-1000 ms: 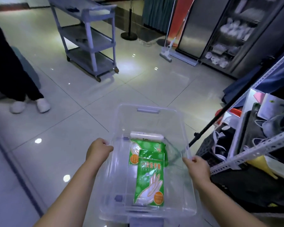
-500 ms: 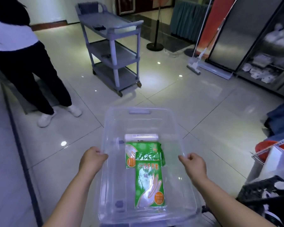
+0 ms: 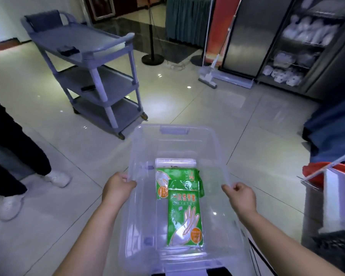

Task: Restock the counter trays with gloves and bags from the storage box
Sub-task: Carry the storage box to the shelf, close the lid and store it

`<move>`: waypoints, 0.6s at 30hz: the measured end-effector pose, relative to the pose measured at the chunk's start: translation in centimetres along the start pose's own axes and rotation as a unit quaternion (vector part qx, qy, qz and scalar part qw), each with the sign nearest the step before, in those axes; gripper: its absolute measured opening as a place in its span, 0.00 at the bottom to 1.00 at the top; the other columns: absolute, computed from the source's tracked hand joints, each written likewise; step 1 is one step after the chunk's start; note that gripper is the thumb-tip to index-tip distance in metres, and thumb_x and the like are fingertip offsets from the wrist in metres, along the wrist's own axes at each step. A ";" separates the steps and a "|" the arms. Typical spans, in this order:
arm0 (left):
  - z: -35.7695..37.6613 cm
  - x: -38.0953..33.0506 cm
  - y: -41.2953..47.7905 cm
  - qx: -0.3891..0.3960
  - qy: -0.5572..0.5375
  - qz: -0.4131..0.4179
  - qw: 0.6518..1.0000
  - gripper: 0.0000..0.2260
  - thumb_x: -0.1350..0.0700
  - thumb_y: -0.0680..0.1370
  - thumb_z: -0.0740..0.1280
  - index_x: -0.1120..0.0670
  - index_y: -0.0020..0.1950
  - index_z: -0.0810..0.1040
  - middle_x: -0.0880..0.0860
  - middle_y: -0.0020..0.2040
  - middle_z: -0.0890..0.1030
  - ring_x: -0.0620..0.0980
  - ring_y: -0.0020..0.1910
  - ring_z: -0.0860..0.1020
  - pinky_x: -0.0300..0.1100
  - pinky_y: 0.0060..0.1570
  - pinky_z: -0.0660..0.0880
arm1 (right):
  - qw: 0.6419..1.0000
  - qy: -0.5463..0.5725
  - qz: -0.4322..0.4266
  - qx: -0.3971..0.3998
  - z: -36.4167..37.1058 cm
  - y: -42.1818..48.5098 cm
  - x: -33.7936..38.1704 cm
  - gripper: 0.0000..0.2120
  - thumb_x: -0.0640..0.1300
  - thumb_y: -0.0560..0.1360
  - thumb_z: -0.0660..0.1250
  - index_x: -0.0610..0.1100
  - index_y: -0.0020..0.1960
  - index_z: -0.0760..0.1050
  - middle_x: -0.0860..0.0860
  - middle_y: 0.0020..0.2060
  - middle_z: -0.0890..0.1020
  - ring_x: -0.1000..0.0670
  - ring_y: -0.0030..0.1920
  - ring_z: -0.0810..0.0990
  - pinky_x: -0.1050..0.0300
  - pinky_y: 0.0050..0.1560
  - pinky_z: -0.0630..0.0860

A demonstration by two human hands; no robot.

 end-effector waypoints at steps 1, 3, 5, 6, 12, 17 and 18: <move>0.9 -1.4 1.5 0.007 0.006 0.006 1.000 0.10 0.59 0.68 0.70 0.49 0.33 0.70 0.49 0.34 0.77 0.54 0.35 0.77 0.41 0.37 0.69 | 1.000 0.007 0.011 -0.014 -0.1 1.1 0.2 0.17 0.46 0.67 0.73 0.44 0.28 0.67 0.49 0.23 0.69 0.47 0.27 0.66 0.56 0.31 0.64; 3.2 -4.2 4.3 0.025 0.011 0.020 0.999 0.10 0.59 0.68 0.70 0.48 0.35 0.70 0.47 0.35 0.77 0.53 0.35 0.77 0.39 0.35 0.68 | 0.999 0.019 0.033 -0.039 -0.7 3.4 0.2 0.16 0.46 0.67 0.73 0.43 0.29 0.68 0.48 0.24 0.69 0.46 0.28 0.67 0.56 0.31 0.65; 6.3 -7.0 6.8 0.049 0.019 0.036 0.998 0.10 0.59 0.68 0.70 0.48 0.35 0.71 0.48 0.35 0.77 0.53 0.35 0.76 0.40 0.36 0.69 | 0.997 0.019 0.051 -0.062 -1.8 6.3 0.0 0.16 0.47 0.67 0.72 0.43 0.28 0.68 0.49 0.23 0.69 0.46 0.28 0.67 0.56 0.31 0.65; 8.0 -8.4 8.0 0.062 0.021 0.039 0.997 0.09 0.59 0.68 0.70 0.49 0.36 0.72 0.49 0.36 0.77 0.53 0.35 0.76 0.41 0.37 0.70 | 0.996 0.016 0.058 -0.072 -2.4 7.8 -0.2 0.16 0.47 0.67 0.72 0.43 0.28 0.68 0.48 0.23 0.69 0.46 0.28 0.67 0.56 0.31 0.65; 19.8 -17.8 13.6 0.116 0.046 0.074 0.989 0.07 0.55 0.65 0.70 0.50 0.39 0.73 0.51 0.40 0.81 0.54 0.37 0.79 0.43 0.40 0.72 | 0.988 0.040 0.104 -0.110 -6.8 19.1 -2.1 0.13 0.46 0.67 0.72 0.42 0.30 0.73 0.46 0.27 0.76 0.44 0.32 0.74 0.54 0.36 0.70; 29.7 -25.9 16.5 0.142 0.084 0.097 0.981 0.08 0.57 0.67 0.71 0.53 0.44 0.77 0.53 0.42 0.81 0.54 0.40 0.80 0.43 0.42 0.73 | 0.981 0.049 0.136 -0.127 -12.2 28.0 -3.3 0.10 0.47 0.67 0.72 0.44 0.31 0.75 0.48 0.28 0.78 0.45 0.33 0.76 0.56 0.37 0.70; 31.6 -27.4 17.0 0.149 0.088 0.104 0.979 0.09 0.57 0.67 0.71 0.54 0.46 0.77 0.53 0.42 0.82 0.54 0.40 0.79 0.43 0.42 0.73 | 0.980 0.047 0.143 -0.132 -13.3 29.7 -3.6 0.11 0.47 0.68 0.72 0.44 0.31 0.74 0.48 0.28 0.78 0.45 0.33 0.76 0.56 0.36 0.70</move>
Point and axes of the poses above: each hand's wrist, its own y-axis towards the middle knuckle, its own z-axis out of the palm, x = y × z, the point moved 6 cm from there along y, towards the middle knuckle
